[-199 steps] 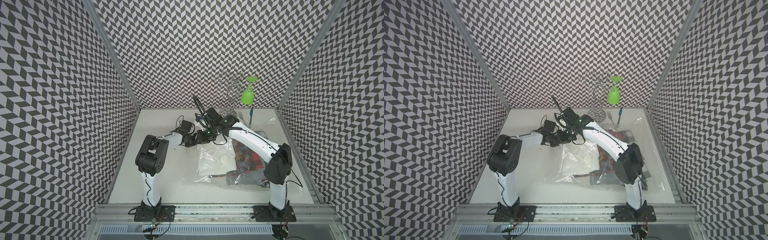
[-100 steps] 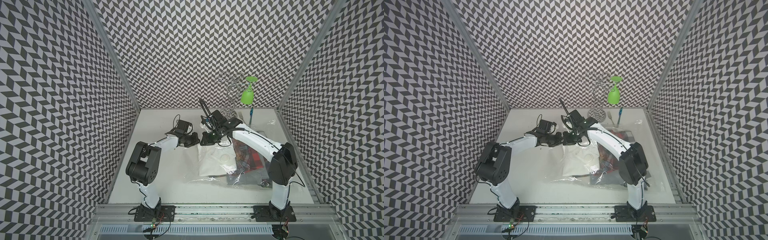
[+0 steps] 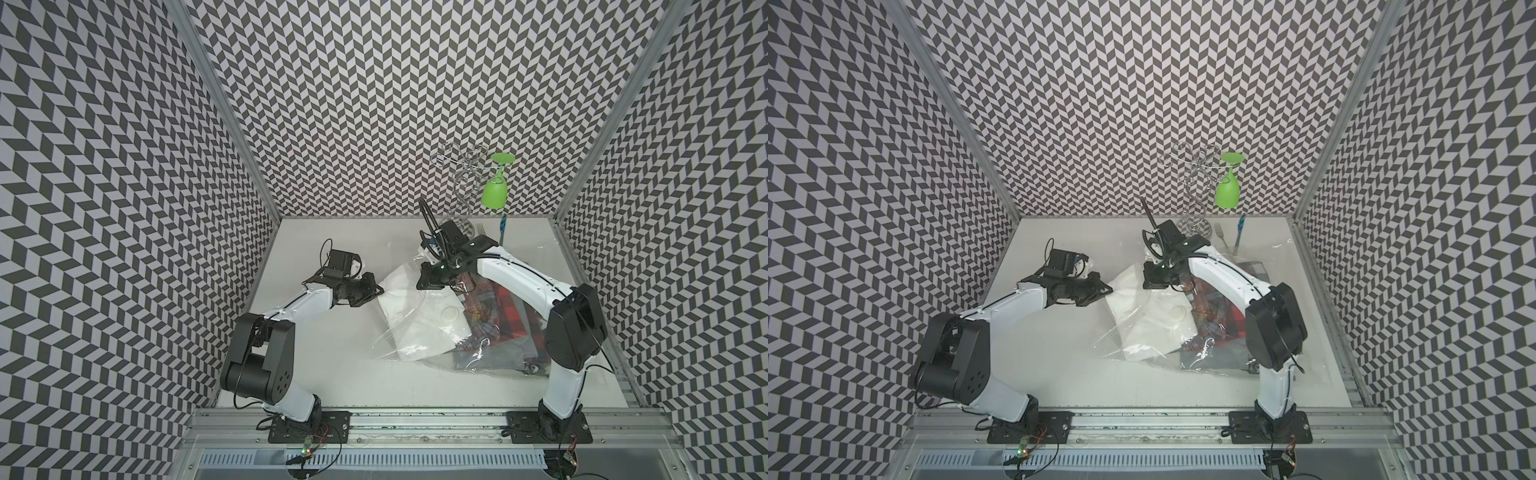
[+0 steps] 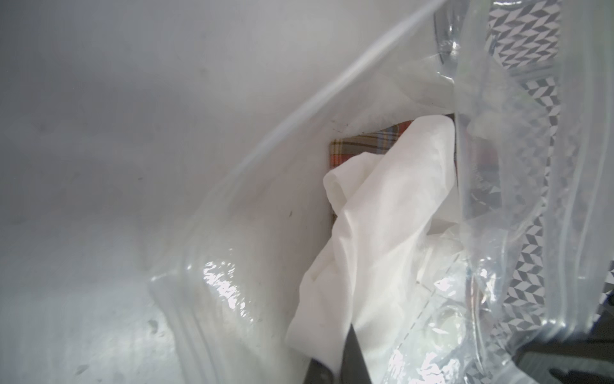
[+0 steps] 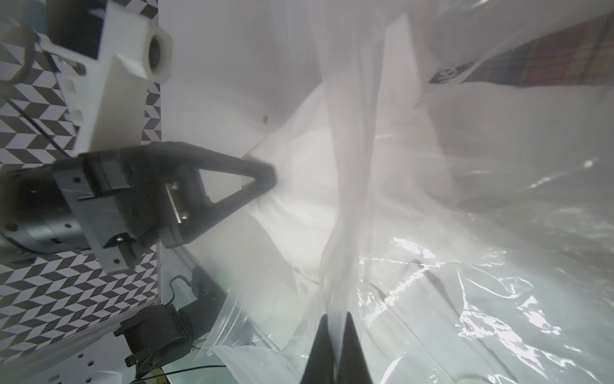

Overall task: Take the shirt out of the vacuum bag
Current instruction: Take out the shirt from the vacuum bag.

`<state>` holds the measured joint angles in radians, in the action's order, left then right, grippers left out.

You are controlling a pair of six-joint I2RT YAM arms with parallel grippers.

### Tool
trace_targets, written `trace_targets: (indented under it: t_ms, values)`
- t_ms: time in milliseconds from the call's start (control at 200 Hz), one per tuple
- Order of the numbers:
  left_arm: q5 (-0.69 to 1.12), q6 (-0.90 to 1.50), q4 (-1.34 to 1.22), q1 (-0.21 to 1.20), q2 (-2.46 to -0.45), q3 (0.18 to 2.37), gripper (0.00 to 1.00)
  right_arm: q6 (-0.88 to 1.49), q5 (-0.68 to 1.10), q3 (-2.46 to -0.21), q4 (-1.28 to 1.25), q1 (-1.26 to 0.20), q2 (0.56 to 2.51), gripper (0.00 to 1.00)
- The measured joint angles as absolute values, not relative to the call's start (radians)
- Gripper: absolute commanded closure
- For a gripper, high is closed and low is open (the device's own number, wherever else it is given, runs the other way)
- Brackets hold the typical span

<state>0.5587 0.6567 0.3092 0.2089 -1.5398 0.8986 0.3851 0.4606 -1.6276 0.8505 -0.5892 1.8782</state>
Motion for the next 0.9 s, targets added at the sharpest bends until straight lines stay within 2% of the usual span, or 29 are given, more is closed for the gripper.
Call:
trace_targets:
  t_ms: [400, 901]
  values:
    - [0.562, 0.652, 0.403, -0.041, -1.346, 0.71, 1.0, 0.386, 0.46, -1.617, 0.838, -0.579, 1.876, 1.0]
    - [0.495, 0.656, 0.463, -0.536, -1.195, 0.63, 1.0, 0.382, 0.461, -1.609, 0.828, -0.577, 1.876, 1.0]
